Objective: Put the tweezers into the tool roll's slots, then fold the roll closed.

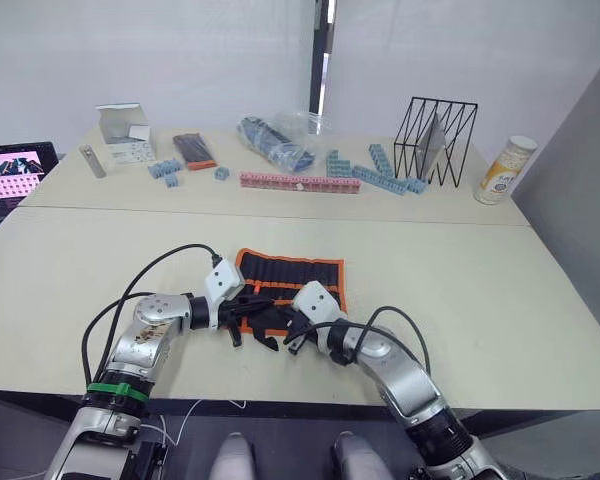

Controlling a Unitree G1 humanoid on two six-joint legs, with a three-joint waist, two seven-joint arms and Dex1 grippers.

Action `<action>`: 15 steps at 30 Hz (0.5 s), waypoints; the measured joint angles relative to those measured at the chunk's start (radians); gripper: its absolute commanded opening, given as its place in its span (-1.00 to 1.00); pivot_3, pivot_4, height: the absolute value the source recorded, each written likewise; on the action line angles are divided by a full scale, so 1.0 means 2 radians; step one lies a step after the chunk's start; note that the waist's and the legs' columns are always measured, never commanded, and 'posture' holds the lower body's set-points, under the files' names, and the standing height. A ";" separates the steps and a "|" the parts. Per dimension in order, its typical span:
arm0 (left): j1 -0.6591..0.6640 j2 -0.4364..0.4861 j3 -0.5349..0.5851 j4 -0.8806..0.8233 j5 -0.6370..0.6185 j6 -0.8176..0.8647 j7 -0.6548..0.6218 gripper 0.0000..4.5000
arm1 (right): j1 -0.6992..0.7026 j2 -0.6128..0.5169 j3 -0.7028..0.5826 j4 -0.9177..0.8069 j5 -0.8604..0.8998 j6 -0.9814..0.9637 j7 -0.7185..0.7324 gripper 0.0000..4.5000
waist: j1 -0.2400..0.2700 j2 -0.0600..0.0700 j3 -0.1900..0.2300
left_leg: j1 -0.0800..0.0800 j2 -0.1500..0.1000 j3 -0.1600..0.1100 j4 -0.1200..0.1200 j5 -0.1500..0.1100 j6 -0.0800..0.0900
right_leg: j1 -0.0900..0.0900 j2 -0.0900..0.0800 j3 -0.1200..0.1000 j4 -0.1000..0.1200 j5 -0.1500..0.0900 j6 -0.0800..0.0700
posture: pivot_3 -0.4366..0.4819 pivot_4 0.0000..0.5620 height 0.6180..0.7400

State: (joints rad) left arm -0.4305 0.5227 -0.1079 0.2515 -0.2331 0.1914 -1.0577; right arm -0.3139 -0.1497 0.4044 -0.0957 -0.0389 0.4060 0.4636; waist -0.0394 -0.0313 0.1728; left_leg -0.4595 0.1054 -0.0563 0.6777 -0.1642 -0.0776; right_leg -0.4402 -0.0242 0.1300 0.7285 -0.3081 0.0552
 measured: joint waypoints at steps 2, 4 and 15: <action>0.000 0.000 0.000 0.001 0.000 -0.002 0.000 -0.99 | 0.012 -0.009 -0.010 -0.010 0.003 -0.003 -0.004 -1.00 | 0.001 0.000 0.000 | 0.000 0.000 0.000 0.000 0.000 0.000 | 0.000 0.000 0.000 -0.001 0.000 0.000 | -0.05 -0.47 -0.26; 0.000 0.001 -0.001 0.004 0.000 -0.006 -0.001 -0.99 | 0.022 -0.025 -0.025 -0.022 0.005 -0.002 -0.004 -1.00 | 0.001 0.000 0.000 | 0.000 0.000 0.000 0.000 0.000 0.000 | 0.000 0.000 0.000 -0.001 0.000 0.000 | -0.05 -0.47 -0.26; -0.001 0.014 0.005 0.010 -0.008 -0.013 -0.009 -0.99 | 0.047 -0.054 -0.056 -0.056 0.026 0.007 0.004 -1.00 | -0.004 0.000 0.000 | 0.000 0.000 0.000 0.000 0.000 0.000 | 0.000 0.000 0.000 -0.001 0.000 0.000 | -0.05 -0.47 -0.26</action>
State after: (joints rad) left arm -0.4324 0.5498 -0.0976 0.2725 -0.2496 0.1647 -1.0752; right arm -0.2192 -0.2579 0.2934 -0.2076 0.0135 0.4190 0.4717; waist -0.0465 -0.0313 0.1727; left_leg -0.4595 0.1056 -0.0562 0.6773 -0.1643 -0.0778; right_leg -0.4405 -0.0243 0.1303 0.7266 -0.3080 0.0551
